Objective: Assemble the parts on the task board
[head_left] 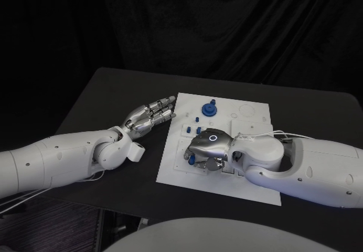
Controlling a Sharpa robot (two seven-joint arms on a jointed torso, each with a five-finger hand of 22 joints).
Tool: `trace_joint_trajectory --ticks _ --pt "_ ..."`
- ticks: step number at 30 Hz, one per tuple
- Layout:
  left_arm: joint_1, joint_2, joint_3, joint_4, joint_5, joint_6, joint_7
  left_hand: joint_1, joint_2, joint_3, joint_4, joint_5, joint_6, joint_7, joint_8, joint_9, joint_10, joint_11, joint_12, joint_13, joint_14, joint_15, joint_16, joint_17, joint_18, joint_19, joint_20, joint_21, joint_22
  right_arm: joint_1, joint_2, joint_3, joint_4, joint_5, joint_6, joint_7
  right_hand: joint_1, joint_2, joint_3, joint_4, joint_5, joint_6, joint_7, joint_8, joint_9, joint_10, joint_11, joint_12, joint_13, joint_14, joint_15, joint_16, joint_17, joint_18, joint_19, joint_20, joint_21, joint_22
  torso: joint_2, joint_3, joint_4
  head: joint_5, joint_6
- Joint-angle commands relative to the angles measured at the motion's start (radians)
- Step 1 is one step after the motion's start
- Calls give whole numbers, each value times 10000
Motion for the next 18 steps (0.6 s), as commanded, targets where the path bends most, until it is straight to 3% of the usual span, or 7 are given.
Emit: trace_joint_trajectory --ticks 1,8,9,13,14,16,18 --pt "-19 24 8 0 48 127 554 26 86 9 -31 -8 -45 -7 9 -4 -61 18 -32 -9 5 54 -55 -10 172 -27 37 11 -12 -31 -9 5 -13 -91 -5 -68 -169 -4 -143 36 -185 -634 -101 -49 -181 -535 122 -142 3 -50 125 -88 -100 17 -81 106 -153 1327 6 1 4 -23 0" --pt "-33 32 8 -39 48 122 551 27 86 14 -42 -13 -58 -2 7 -5 -70 22 -43 -11 2 60 -56 -11 172 -27 38 11 -15 -36 -143 6 24 -77 -364 -121 -336 54 -876 60 -637 -2182 -395 -56 -740 -1994 275 -137 27 -418 154 -502 -716 167 -416 194 -915 1132 2 -4 17 -88 0" --pt "-35 37 8 -46 48 122 549 27 86 14 -42 -13 -58 -2 7 -5 -70 22 -43 -11 2 60 -56 -11 172 -27 38 11 -15 -36 -180 6 45 -39 -462 -120 -344 45 -1024 120 -707 -2642 -444 -74 -902 -2151 291 -68 41 -431 145 -514 -733 168 -429 191 -957 1123 0 -4 13 -110 0" --pt "-51 67 8 -86 48 113 551 26 84 16 -48 -19 -70 6 6 -7 -78 17 -55 -14 -1 62 -58 -12 172 -28 38 11 -19 -13 -445 9 226 287 -1114 -98 -288 42 -1179 208 -746 -3283 -483 -125 -1126 -2306 301 60 63 -437 150 -518 -745 172 -433 191 -1003 1116 3 -5 1 -149 0" --pt "-54 74 8 -94 48 108 553 26 84 16 -48 -19 -70 6 6 -7 -78 17 -55 -14 -1 62 -58 -12 172 -28 38 11 -19 8 -494 10 255 361 -1251 -89 -180 6 -1323 360 -725 -4031 -556 -157 -1373 -2483 325 200 73 -400 166 -455 -671 156 -399 209 -964 1134 3 -5 0 -163 0" --pt "-62 94 8 -117 48 92 560 22 80 16 -56 -23 -97 -4 2 -9 -85 17 -63 -15 -1 63 -57 -12 174 -24 25 13 -11 125 -634 12 311 703 -1677 -9 -3 -126 -1460 606 -698 -4917 -653 -225 -1641 -2694 336 339 71 -414 158 -458 -688 167 -399 204 -1001 1133 -3 -4 -3 -234 0" --pt "-68 106 8 -127 48 79 572 22 80 16 -56 -23 -97 -4 2 -9 -85 17 -63 -15 -1 63 -57 -12 174 -24 25 13 -11 265 -760 13 354 1079 -1985 73 156 -135 -1487 773 -663 -4941 -650 -205 -1677 -2805 341 449 74 -404 161 -434 -660 165 -391 196 -999 1139 -6 -2 -5 -287 0"
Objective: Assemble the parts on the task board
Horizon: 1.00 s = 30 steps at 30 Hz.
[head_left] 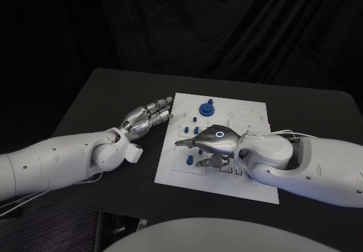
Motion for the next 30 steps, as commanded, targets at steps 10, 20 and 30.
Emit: trace_joint_trajectory --ticks 10,20,30 --pt "-32 -54 13 175 49 -93 838 -644 99 -390 1072 -640 280 -40 60 30 86 252 262 30 -78 -388 -103 -43 -117 -114 -770 5 -254 1472 -1583 18 567 4265 -2205 747 1396 728 894 -554 794 2526 691 596 331 947 -144 1539 345 -57 4 112 77 136 -1 -3 53 1199 -106 35 -59 -272 0" --pt "-23 -165 18 441 48 -200 946 -458 144 -337 1148 -486 546 139 82 46 203 162 347 34 -49 -347 -84 -31 -120 -85 -703 34 -254 2017 -3330 11 770 5969 -849 -202 -337 457 1170 -80 588 4359 717 1588 995 3843 -1220 12324 10511 420 -833 718 1108 16 327 -704 898 1390 -240 48 -153 -362 0" --pt "-20 -183 18 495 49 -175 871 -226 158 -246 1075 -329 505 216 59 37 154 105 275 26 -56 -287 -89 -34 -45 -67 -549 49 -256 1427 -4325 7 1139 4706 126 -2012 -1930 769 -438 836 260 4527 428 3973 2625 7653 -1313 14453 14929 1702 -905 3093 5137 -601 1453 -801 4306 2195 -293 23 -181 -477 0"
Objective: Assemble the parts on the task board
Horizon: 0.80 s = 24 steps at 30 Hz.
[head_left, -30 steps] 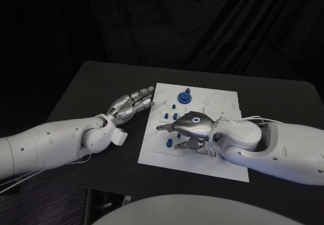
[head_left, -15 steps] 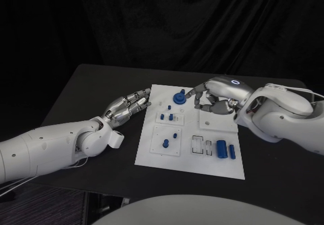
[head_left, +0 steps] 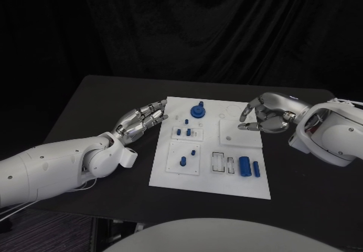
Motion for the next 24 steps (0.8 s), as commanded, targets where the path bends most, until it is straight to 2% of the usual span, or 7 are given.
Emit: trace_joint_trajectory --ticks 1,3,7,14,20,21,24 --pt "7 0 11 37 47 -23 865 99 7 78 12 70 -25 53 1 2 -13 -54 -53 -14 -4 62 -45 1 -38 21 95 50 -7 -186 -153 6 162 -846 674 -1391 -390 9 -243 284 -114 -165 -76 306 273 1104 -21 47 2627 1050 -58 329 2625 -209 608 -61 477 2210 -26 -4 -17 -40 0" --pt "6 -2 11 37 47 -14 854 111 15 87 12 74 -41 51 -2 0 -17 -51 -57 -14 -4 70 -45 1 -32 24 112 52 -4 -313 -252 6 252 -1041 752 -1667 -853 113 -381 482 -41 -264 -99 480 444 1104 -22 47 2627 1051 -71 330 2628 -230 635 -65 610 2236 -14 1 -14 -76 0" --pt "6 10 11 23 47 12 834 120 19 93 11 77 -50 47 -4 -1 -18 -46 -58 -14 -4 75 -45 1 -27 23 125 52 -9 -557 -399 5 464 -1248 1078 -2196 -1650 288 -501 517 120 -163 -121 655 638 1104 -25 47 2627 998 -65 220 2423 -259 673 -65 789 2273 -26 -11 -7 -142 0" --pt "5 32 10 -18 47 64 809 155 35 116 4 90 -81 45 -10 -4 -28 -32 -72 -15 -5 95 -46 1 -8 28 168 55 -8 -879 -532 5 811 -1247 1551 -2814 -2113 435 -515 507 232 3 -149 694 763 1104 -19 47 2627 929 -182 52 2112 -341 802 -133 1180 2382 11 6 -2 -326 0" --pt "4 43 10 -42 47 99 802 182 38 130 -9 102 -102 44 -13 -6 -36 -24 -84 -16 -4 107 -45 1 4 29 192 56 -10 -1143 -587 5 1008 -1221 1630 -3140 -2218 455 -502 500 249 131 -180 752 864 1104 -45 47 2627 954 -253 99 2198 -368 844 -206 1308 2418 16 -2 -2 -495 0" --pt "4 44 10 -45 47 104 800 182 38 130 -9 102 -102 44 -13 -6 -36 -24 -84 -16 -4 107 -45 1 4 29 192 56 -10 -1177 -594 5 1034 -1219 1632 -3182 -2286 471 -504 501 243 203 -204 798 924 1104 -64 47 2627 966 -284 123 2239 -384 869 -235 1379 2438 1 -12 -4 -525 0" --pt "4 38 9 -54 47 122 795 192 38 135 -14 107 -110 44 -15 -7 -38 -21 -86 -16 -3 111 -45 2 8 31 199 57 -7 -1265 -599 5 1105 -1216 1642 -3310 -2490 498 -523 500 152 339 -287 933 1142 1104 -140 47 2627 988 -364 173 2325 -415 916 -315 1520 2478 -5 -10 -15 -643 0"
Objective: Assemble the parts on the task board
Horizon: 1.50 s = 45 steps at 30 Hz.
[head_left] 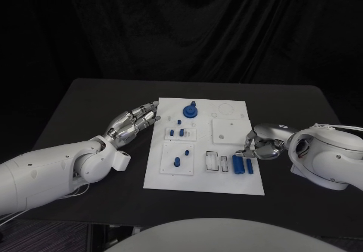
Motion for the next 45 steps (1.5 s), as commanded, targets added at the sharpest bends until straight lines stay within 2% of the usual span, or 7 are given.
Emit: trace_joint_trajectory --ticks 1,2,6,10,17,26,45 --pt "3 12 11 1 47 110 794 73 0 54 12 62 -60 -6 -14 -6 -38 -21 -40 -15 -1 39 -48 -6 7 -4 93 57 -10 -87 -13 4 106 -125 287 -687 -166 -1 -55 -30 -85 94 -23 88 150 1037 -78 25 2630 975 -104 70 2332 -109 868 -93 91 2474 -13 -7 -10 -206 0" --pt "3 11 11 -4 47 116 794 73 0 54 12 62 -60 -6 -14 -6 -38 -21 -40 -15 -1 39 -48 -6 7 -4 93 57 -10 -114 -11 4 131 -133 274 -741 -238 2 -69 -25 -161 96 -34 105 205 1037 -91 25 2630 975 -118 70 2329 -110 869 -109 99 2475 -12 -6 -11 -279 0" --pt "3 -17 10 17 46 130 794 88 -1 61 5 70 -75 -11 -16 -7 -42 -14 -47 -16 -2 46 -49 -6 15 -5 105 56 -16 -197 -19 3 215 -344 187 -921 -337 -18 -96 -32 -273 60 -43 109 295 1037 -104 25 2630 950 -141 4 2197 -74 820 -136 -29 2429 -29 -12 -26 -834 0" --pt "2 -70 10 32 46 125 792 101 -2 67 -2 77 -79 -16 -16 -7 -42 -11 -45 -15 -1 56 -48 -5 22 -4 117 57 -15 -248 -9 2 265 -625 256 -1072 -360 -68 -113 -48 -318 25 -43 99 336 1037 -107 25 2630 943 -148 -15 2158 -63 804 -146 -68 2413 -30 -10 -17 -1181 0" --pt "2 -76 10 15 46 149 782 128 -16 75 -21 88 -92 -28 -17 -8 -45 -7 -49 -15 1 69 -47 -4 32 -4 135 57 -19 -302 69 1 272 -753 349 -1130 -225 -132 -39 -128 66 -119 -28 57 459 1037 -98 25 2630 935 -150 -36 2109 -59 798 -159 -71 2407 -23 -3 7 -1517 0" --pt "1 -73 10 -7 46 175 723 176 -32 92 -58 112 -130 -33 -21 -11 -54 6 -65 -17 -1 84 -48 -5 48 -2 162 59 -21 -339 224 0 163 -783 164 -1090 -156 -140 -4 -159 117 -146 -24 58 516 1037 -94 25 2630 928 -147 -54 2070 -50 783 -157 -103 2395 -29 -2 -19 -1693 0" --pt "-2 -31 9 -92 46 237 637 277 -46 142 -146 177 -203 -61 -26 -16 -77 37 -101 -21 -2 108 -49 -6 81 -1 209 59 -32 -539 533 -1 -164 -787 179 -1116 -718 33 -71 -3 -743 -163 -25 41 850 1037 -95 25 2630 906 -140 -105 1954 -40 755 -144 -120 2381 -18 -6 8 -1720 0"
